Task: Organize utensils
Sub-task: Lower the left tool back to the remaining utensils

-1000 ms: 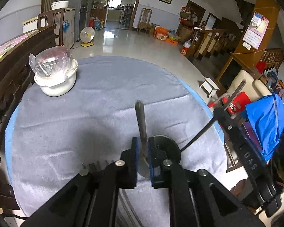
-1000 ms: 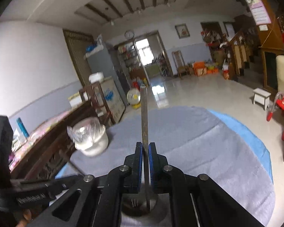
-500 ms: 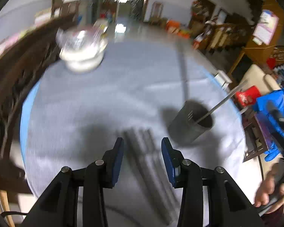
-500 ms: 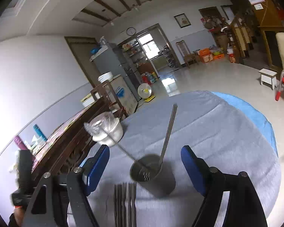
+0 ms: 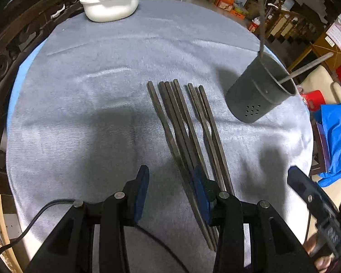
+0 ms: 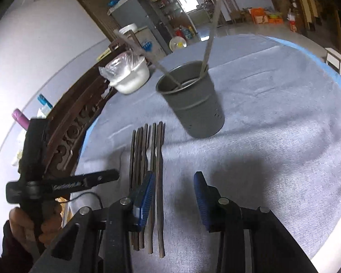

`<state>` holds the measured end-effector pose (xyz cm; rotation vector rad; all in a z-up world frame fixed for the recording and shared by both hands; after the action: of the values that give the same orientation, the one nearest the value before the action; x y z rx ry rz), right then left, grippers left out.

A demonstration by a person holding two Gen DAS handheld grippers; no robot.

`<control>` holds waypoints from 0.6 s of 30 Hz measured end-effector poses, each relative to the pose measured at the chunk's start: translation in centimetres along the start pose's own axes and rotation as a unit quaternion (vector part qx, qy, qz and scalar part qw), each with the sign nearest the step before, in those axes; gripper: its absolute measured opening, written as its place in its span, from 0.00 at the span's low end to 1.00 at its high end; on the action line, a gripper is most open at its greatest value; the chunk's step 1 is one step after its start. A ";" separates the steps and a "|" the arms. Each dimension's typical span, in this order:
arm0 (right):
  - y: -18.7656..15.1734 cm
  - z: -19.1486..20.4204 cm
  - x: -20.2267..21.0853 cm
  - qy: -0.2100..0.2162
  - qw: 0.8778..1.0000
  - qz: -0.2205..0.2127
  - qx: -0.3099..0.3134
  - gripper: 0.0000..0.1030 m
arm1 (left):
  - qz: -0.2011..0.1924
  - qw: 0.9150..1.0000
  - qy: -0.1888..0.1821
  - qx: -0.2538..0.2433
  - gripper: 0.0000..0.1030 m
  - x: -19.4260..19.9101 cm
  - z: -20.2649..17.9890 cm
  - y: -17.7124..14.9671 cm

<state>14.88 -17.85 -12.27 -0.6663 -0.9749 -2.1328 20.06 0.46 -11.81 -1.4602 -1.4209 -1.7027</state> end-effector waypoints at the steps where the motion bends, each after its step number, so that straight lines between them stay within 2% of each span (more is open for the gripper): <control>1: 0.0 0.1 0.0 0.003 1.000 0.003 0.000 0.38 | 0.003 1.000 0.004 0.002 0.40 -0.5 0.1 0.1; 9: -0.7 0.2 -1.7 0.005 0.999 0.036 -0.018 0.38 | 0.022 0.999 -0.013 0.023 0.40 -2.9 1.0 0.0; 18: -1.3 1.1 -5.5 -0.012 0.997 0.080 -0.010 0.38 | 0.023 1.000 -0.020 -0.006 0.38 -3.0 1.2 0.0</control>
<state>17.52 -14.36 -15.92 -0.7566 -0.8842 -2.0004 21.51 0.76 -14.67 -1.5290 -1.3901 -1.6649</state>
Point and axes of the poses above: each gripper's, at about its wrist camera, not at the fingertips, and x roughly against the way its jaws point, z to its left, y to its top, the point moved 2 cm from there along -x, roughly the way its jaws point, and after that the axes turned 15 degrees about -x, right-handed, at the moved point
